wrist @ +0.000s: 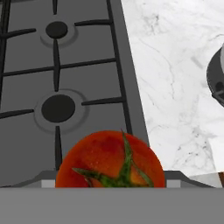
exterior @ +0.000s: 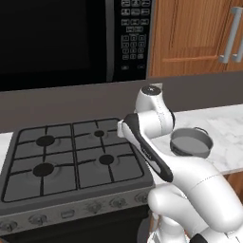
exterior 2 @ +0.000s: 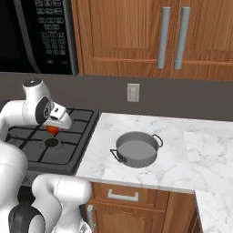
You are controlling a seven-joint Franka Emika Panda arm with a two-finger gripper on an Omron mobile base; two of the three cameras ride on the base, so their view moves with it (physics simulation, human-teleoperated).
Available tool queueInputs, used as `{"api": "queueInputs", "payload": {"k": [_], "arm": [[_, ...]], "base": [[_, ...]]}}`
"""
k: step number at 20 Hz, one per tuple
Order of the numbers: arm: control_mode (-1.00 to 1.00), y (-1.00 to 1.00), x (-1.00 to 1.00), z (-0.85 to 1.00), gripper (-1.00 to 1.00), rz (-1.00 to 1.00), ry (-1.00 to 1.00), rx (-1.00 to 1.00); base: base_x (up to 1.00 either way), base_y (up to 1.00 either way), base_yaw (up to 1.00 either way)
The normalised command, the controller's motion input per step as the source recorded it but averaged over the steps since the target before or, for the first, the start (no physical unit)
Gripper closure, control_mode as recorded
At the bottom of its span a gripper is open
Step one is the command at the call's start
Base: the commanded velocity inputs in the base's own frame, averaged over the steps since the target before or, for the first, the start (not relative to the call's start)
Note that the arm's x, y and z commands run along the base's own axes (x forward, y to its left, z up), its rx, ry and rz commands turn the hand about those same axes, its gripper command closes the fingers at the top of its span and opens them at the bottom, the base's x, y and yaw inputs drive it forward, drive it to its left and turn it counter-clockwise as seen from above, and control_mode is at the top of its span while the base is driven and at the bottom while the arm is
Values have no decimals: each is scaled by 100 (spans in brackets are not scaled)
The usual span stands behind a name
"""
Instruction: Turn on the sink faucet. Then move the tomato from the counter to the sink. Turn off the sink. Move the vegetable from the sink to the pot next to the stove. Finally move the pot to the rear right burner.
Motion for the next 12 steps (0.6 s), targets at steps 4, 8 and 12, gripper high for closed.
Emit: {"api": "queueInputs", "payload": {"k": [4,8,12], "arm": [[100,0,0,0,100,0,0,0],[100,0,0,0,100,0,0,0],[-100,-4,1,0,100,0,0,0]], "base": [[23,-4,10],[18,0,2],[8,-1,2]]}}
